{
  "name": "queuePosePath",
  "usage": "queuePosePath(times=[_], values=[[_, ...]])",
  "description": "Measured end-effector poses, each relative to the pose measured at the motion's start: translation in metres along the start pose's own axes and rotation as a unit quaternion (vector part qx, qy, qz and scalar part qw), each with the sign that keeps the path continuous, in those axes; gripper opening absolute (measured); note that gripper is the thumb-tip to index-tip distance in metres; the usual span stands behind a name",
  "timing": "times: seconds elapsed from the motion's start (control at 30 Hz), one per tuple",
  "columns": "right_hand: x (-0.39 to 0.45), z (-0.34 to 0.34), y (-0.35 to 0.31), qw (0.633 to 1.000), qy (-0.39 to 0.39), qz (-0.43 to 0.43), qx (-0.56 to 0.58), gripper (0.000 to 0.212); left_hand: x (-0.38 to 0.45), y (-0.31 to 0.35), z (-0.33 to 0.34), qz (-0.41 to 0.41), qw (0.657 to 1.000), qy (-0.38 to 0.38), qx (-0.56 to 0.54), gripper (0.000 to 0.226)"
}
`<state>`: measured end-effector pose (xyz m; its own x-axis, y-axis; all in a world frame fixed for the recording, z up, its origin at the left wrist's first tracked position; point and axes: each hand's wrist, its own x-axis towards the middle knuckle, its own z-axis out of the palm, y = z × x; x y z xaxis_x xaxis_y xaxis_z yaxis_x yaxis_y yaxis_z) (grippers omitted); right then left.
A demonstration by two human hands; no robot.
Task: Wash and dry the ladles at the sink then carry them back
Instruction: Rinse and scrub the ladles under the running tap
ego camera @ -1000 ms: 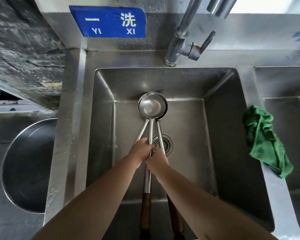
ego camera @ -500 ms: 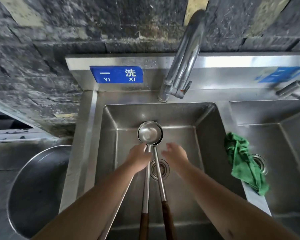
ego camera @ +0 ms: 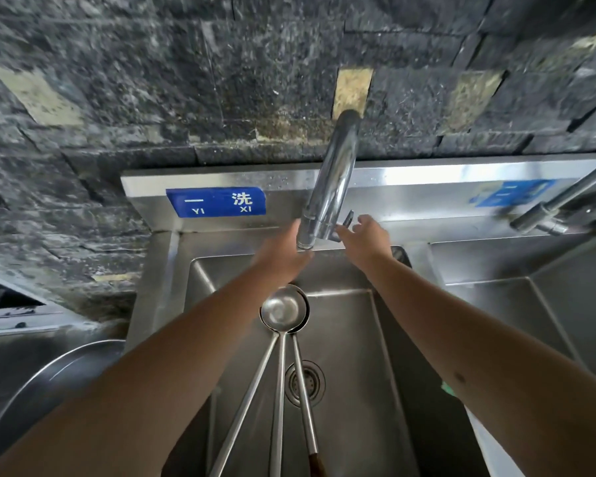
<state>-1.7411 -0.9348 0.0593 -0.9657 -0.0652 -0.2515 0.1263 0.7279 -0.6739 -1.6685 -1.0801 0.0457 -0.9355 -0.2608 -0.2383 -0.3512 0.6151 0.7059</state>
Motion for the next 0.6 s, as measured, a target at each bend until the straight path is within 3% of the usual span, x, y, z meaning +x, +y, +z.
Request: queuePosePath(times=[0.1, 0.27, 0.43, 0.6], values=[[0.016, -0.001, -0.009, 0.998, 0.016, -0.033, -0.046, 0.029, 0.018, 0.017, -0.012, 0.031, 0.999, 0.011, -0.03, 0.042], [0.026, 0.0, -0.01, 0.996, 0.03, -0.035, -0.072, 0.025, 0.047, 0.024, -0.021, 0.02, 0.999, -0.028, 0.015, 0.039], [0.03, -0.002, -0.009, 0.995, 0.031, -0.049, -0.087, 0.018, 0.061, 0.031, -0.019, 0.052, 0.996, 0.004, 0.076, 0.002], [0.037, 0.0, -0.008, 0.997, 0.031, -0.039, -0.066, 0.019, 0.068, 0.027, -0.015, 0.066, 0.992, 0.018, 0.106, 0.013]])
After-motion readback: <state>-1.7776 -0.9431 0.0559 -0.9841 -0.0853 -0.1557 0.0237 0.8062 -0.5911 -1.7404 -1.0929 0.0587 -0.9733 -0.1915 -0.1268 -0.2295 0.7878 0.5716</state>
